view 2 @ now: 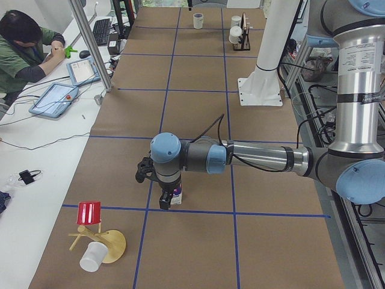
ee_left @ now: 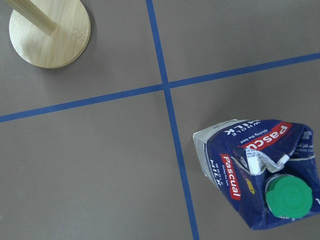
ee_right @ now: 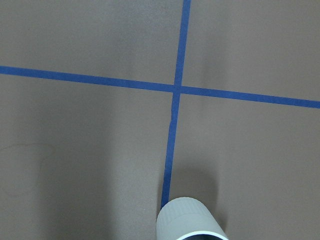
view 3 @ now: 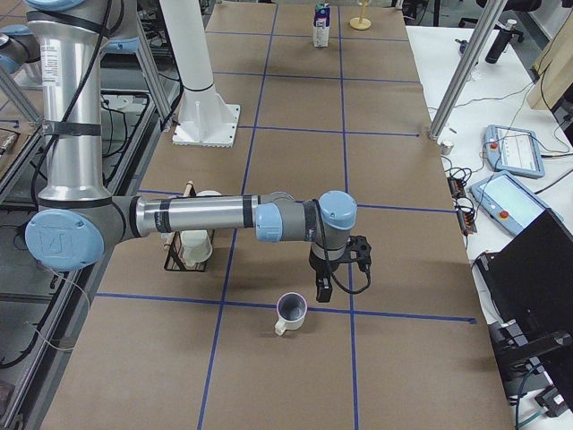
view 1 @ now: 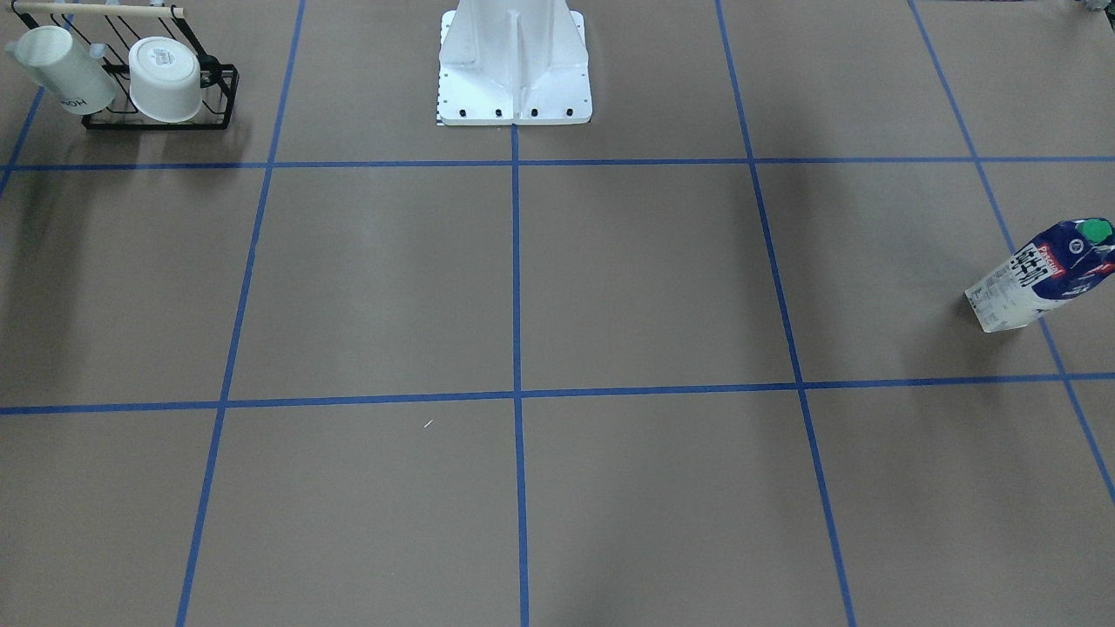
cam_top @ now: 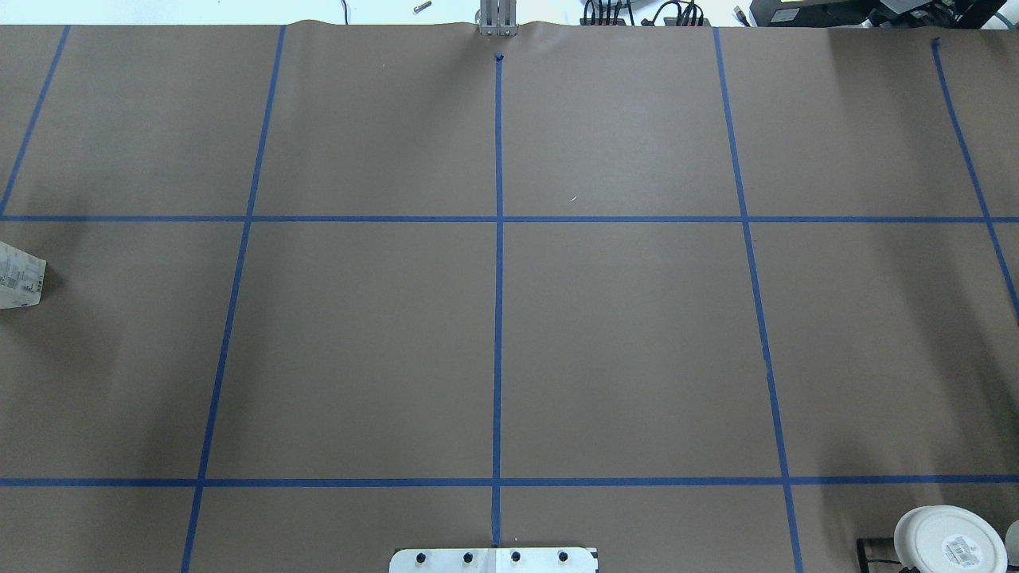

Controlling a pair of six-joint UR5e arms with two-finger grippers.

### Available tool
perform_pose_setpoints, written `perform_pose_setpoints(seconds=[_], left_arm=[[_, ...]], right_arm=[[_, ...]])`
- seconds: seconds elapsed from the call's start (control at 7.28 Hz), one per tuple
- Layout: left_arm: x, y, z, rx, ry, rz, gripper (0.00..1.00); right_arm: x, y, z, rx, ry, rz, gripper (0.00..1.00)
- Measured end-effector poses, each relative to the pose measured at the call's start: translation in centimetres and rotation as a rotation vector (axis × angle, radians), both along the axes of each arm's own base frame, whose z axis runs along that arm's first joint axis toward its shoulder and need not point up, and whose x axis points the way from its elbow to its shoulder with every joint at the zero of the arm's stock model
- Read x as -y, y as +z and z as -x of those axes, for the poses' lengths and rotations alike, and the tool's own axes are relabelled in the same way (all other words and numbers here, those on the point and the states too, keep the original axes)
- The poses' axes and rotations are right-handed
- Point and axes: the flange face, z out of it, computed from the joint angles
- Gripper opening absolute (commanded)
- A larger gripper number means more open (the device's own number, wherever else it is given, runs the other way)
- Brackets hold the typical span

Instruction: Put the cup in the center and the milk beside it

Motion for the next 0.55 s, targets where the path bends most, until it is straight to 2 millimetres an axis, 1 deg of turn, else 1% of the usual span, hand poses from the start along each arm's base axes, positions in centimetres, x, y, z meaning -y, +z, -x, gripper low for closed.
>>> perform_pose_setpoints(seconds=[0.14,0.27,0.41,0.55], left_arm=[[0.0,-0.8,0.0,0.003,-0.001,-0.017,0.98],[0.2,-2.1,0.1,0.005,-0.003,-0.043,0.98],[0.5,-3.7,0.2,0.005,-0.006,-0.078,0.98],[0.7,-5.4,0.3,0.005,-0.009,-0.119,0.98]], right_arm=[[0.1,-0.6,0.0,0.001,-0.001,-0.014,1.0],[0.3,-1.2,0.1,0.001,-0.002,-0.026,1.0],[1.1,-2.4,0.2,0.004,-0.003,-0.049,1.0],[2.4,-4.4,0.4,0.009,-0.003,-0.088,1.0]])
